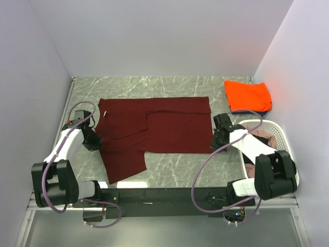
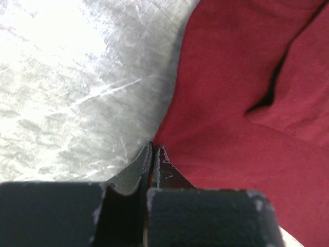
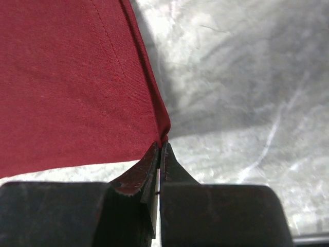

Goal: Fold and stack the t-shirts
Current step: Fold the tshirt

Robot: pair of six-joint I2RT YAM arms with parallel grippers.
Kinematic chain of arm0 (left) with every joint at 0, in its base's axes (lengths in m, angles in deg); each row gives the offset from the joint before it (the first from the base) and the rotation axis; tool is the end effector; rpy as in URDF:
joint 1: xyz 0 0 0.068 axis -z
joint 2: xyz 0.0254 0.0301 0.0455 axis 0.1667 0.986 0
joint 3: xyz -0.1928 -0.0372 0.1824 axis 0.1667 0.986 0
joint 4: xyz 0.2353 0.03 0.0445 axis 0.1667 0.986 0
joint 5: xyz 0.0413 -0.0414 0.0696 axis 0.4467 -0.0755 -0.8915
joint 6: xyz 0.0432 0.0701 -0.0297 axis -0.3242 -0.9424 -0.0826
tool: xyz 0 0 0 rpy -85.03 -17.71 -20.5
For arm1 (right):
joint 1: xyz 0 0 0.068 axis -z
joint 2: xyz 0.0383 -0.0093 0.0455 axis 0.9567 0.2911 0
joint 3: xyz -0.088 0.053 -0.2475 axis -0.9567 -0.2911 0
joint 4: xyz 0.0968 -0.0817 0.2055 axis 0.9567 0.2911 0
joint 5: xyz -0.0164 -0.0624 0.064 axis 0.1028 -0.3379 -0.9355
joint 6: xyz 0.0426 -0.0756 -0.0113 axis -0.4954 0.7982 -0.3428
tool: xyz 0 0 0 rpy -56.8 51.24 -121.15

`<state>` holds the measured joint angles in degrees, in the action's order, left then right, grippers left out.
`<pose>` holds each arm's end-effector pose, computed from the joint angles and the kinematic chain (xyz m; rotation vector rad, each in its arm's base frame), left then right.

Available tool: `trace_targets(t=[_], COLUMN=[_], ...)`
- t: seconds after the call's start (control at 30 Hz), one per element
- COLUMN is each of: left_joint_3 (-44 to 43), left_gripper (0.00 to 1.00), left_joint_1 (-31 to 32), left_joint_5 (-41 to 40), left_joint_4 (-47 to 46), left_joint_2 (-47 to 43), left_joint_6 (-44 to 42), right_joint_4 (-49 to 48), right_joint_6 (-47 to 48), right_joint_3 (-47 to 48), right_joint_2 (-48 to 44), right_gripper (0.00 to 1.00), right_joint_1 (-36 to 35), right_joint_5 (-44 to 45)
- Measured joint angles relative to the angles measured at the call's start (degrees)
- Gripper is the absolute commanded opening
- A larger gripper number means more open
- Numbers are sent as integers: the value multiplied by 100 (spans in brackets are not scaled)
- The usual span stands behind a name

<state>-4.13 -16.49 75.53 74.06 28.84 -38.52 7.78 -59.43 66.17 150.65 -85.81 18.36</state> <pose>0.2167 0.0316 0.1637 -1.1963 2.5521 -0.0456 0.2235 0.0446 0.1370 0.4578 2.7767 0.0689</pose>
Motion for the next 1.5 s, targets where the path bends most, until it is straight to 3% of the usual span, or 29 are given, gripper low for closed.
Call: trace_targets(t=[0.23, 0.5, 1.13, 1.5], left_joint_3=[-227, -813, -2758, -3353], left_gripper=[1, 1, 1, 1], left_joint_1=[-109, -140, -155, -155], left_joint_5=[125, 275, 501, 522], left_joint_4=[269, 492, 577, 479], left_joint_2=[-136, 138, 1904, 2848], left_joint_6=[7, 9, -7, -111], right_joint_4=[345, 669, 894, 782], right_joint_6=[131, 236, 492, 494], right_joint_3=[68, 935, 3141, 3560], right_joint_2=[-385, -247, 1556, 2476], right_gripper=[0, 0, 0, 0], right_joint_1=[341, 505, 804, 970], right_joint_5=[-181, -396, -699, -846])
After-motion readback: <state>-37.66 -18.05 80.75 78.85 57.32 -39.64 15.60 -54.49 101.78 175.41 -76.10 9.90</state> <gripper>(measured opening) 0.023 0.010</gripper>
